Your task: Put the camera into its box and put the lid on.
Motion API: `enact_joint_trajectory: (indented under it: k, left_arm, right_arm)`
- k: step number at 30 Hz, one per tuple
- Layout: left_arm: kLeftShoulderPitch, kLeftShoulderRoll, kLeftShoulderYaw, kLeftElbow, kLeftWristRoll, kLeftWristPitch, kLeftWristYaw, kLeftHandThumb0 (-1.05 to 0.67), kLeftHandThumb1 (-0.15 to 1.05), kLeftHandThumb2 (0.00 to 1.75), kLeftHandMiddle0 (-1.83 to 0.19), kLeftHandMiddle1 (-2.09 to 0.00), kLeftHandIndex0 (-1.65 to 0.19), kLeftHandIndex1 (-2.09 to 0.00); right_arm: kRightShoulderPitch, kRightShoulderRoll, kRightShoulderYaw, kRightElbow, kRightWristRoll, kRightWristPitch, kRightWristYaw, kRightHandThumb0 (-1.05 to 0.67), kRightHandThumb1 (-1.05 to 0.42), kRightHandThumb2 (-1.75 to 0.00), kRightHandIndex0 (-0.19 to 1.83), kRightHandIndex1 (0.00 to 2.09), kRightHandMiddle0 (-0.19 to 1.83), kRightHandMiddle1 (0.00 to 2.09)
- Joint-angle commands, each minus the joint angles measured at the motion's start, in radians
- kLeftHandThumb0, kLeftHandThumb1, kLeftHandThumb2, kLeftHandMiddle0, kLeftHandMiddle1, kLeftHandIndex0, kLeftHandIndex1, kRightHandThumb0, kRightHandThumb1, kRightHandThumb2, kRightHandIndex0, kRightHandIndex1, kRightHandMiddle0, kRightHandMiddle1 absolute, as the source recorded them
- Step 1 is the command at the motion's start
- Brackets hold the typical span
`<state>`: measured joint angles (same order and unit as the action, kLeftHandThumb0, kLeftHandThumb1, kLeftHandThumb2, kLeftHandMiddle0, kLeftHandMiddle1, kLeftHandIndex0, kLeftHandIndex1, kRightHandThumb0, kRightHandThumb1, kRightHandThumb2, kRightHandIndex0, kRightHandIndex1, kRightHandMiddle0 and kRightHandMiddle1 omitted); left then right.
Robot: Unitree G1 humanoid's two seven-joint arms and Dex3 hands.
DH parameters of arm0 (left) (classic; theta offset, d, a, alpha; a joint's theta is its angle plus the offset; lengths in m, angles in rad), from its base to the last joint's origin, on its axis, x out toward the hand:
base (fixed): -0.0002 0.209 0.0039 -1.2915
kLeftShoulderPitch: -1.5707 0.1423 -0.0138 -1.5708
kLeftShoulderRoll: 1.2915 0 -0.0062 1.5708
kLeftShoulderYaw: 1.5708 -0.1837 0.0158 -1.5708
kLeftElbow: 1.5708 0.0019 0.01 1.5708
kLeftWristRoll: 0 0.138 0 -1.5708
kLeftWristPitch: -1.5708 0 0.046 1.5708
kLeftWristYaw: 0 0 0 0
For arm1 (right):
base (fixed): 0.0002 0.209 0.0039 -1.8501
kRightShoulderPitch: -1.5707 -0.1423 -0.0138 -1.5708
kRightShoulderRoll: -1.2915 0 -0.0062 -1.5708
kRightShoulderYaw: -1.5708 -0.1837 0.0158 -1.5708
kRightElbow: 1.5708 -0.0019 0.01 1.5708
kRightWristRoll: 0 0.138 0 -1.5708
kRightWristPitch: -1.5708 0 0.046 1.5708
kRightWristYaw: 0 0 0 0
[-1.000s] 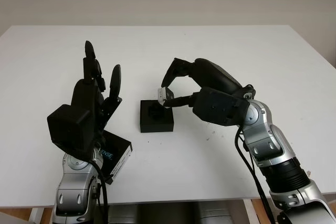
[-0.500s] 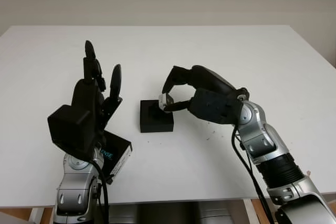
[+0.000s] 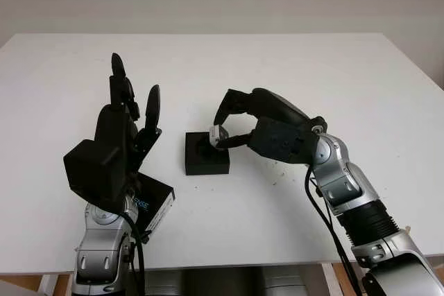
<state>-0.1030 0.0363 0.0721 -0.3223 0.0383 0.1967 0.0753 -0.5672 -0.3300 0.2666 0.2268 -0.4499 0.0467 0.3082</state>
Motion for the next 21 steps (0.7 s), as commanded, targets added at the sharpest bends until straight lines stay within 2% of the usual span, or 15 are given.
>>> enact_joint_trajectory:
  k: [1, 21]
  left_arm:
    - [-0.016, -0.005, -0.001, -0.005, 0.001, -0.004, 0.006, -0.77, 1.05, 0.51, 0.19, 0.00, 0.19, 0.00]
    - [-0.015, -0.006, -0.003, 0.001, 0.009, -0.014, 0.010, -0.76, 1.05, 0.51, 0.19, 0.00, 0.19, 0.00]
  right_arm:
    - [-0.028, 0.003, 0.001, -0.003, 0.007, -0.010, 0.000, -0.44, -1.01, -0.05, 0.54, 0.17, 0.46, 1.74]
    - [-0.020, 0.009, 0.008, -0.008, 0.008, -0.004, 0.010, -0.41, -1.00, -0.05, 0.55, 0.14, 0.43, 1.77]
